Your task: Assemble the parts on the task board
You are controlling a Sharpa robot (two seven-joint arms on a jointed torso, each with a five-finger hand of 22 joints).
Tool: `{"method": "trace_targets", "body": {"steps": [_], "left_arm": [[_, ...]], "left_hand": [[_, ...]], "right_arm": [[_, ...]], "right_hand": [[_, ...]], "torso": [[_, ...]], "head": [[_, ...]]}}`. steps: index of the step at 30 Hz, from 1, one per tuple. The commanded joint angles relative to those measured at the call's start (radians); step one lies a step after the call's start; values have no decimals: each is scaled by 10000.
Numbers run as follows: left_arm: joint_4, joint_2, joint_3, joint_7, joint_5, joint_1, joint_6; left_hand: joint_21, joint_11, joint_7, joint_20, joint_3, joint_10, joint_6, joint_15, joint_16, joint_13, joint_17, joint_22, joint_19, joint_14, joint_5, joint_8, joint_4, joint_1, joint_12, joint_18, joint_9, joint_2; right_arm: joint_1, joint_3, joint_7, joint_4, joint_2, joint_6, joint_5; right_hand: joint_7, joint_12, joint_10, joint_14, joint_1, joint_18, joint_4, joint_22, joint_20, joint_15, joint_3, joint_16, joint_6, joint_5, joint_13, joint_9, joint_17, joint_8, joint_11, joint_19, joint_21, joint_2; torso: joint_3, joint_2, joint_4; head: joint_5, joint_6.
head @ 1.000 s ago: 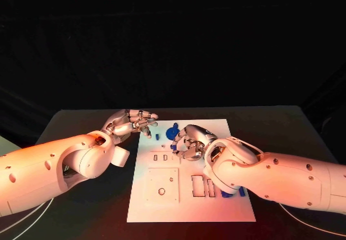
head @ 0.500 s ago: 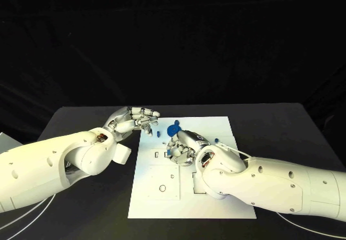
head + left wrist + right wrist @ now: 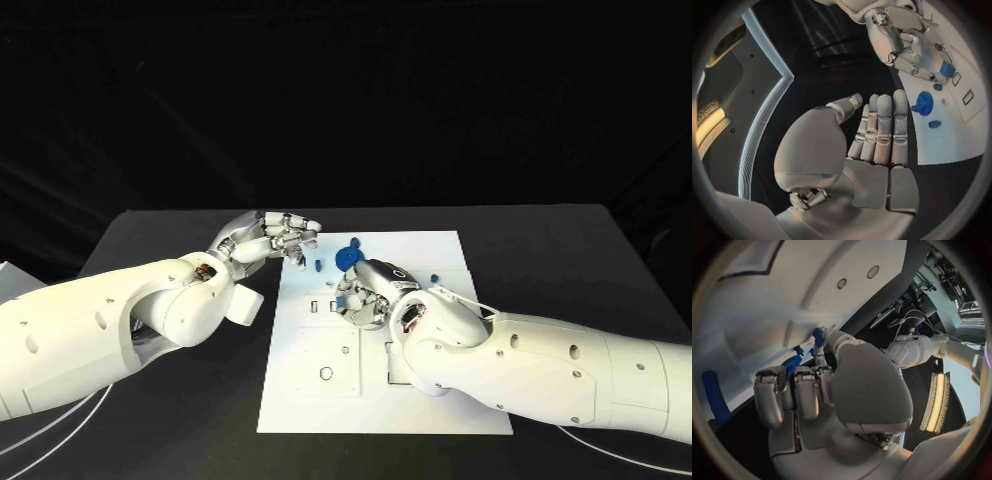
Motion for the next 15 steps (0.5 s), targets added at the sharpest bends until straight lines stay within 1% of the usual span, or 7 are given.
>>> {"method": "trace_targets", "body": {"steps": [1, 5, 11, 15], "left_arm": [[35, 7, 6, 9, -65, 17, 120], [35, 6, 6, -2, -71, 17, 141], [31, -3, 6, -18, -76, 17, 169], [30, -7, 6, -30, -82, 17, 186]], "left_hand": [[46, 30, 3, -14, -8, -65, -58, -27, 51, 9, 10, 9, -77, -22, 25, 37, 20, -47, 64, 144, 10, 89], [50, 32, 5, -12, -4, -88, -67, -24, 57, 26, 10, 10, -78, -22, 24, 42, 20, -47, 88, 144, 14, 90], [50, 32, 5, -12, -4, -88, -67, -24, 57, 26, 10, 10, -78, -22, 24, 42, 20, -47, 88, 144, 14, 90], [50, 32, 5, -12, -4, -88, -67, -24, 57, 26, 10, 10, -78, -22, 24, 42, 20, -47, 88, 144, 14, 90]], "right_arm": [[-30, -16, 12, -47, 51, -8, -382], [-47, -28, 42, -61, 66, -5, -393], [-59, -36, 34, -93, 63, 38, -402], [-63, -39, 27, -105, 61, 47, -406]], "right_hand": [[-17, -17, 259, 1019, -96, -68, -38, 2627, -48, -41, 10, 24, 27, -22, 1781, 15, 2612, 36, -7, 1065, 44, -32], [-15, -14, 261, 1018, -116, -68, -40, 2627, -47, -41, 6, 23, 23, -26, 1783, 16, 2609, 40, -5, 1065, 44, -49], [-15, -14, 261, 1018, -116, -68, -40, 2627, -47, -41, 6, 23, 23, -26, 1783, 16, 2609, 40, -5, 1065, 44, -49], [-10, -27, 253, 1019, -163, -68, -40, 2627, -46, -39, -4, 24, 3, -38, 1773, 18, 2612, 45, -2, 1065, 44, -87]], "torso": [[-2, -8, -6], [2, -5, 7], [-6, -9, 6], [-1, -7, 2]], "head": [[6, -7], [11, -15], [11, -5], [17, -5]]}}
